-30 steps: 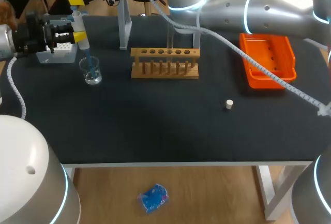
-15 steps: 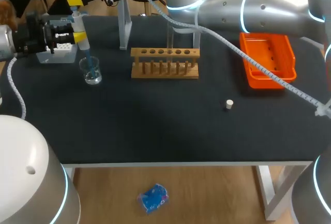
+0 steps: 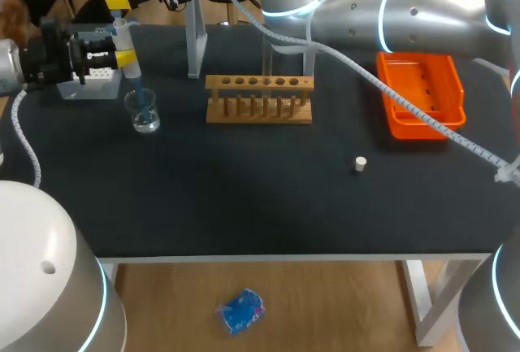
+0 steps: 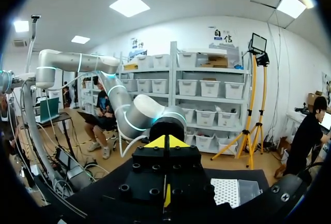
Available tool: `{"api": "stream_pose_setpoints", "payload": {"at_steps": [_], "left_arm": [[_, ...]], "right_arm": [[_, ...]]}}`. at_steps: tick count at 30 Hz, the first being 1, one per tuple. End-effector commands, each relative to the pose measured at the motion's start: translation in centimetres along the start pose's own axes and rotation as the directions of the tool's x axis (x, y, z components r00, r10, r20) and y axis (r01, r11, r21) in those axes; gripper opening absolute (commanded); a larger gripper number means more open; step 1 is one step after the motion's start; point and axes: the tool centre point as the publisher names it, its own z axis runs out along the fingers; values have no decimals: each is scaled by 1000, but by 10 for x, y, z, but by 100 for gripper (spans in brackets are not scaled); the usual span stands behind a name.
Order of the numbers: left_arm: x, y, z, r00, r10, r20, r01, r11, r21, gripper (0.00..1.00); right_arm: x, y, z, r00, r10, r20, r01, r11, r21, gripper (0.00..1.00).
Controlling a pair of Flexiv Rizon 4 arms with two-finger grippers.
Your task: Invert the test tube, pick up the pipette, mount the tip to pipette, aspirate from beaker and dispense into the tube, eject the tip, return the pipette, and cap with the stopper.
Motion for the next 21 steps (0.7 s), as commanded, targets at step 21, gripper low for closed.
{"api": "stream_pose_setpoints", "payload": {"at_steps": [21], "left_arm": [[0,-1,0,1000,1,1,-1,1000,-1,0]], "right_arm": [[4,-6,-3,1000,16,8,-16,1000,-4,0]]}}
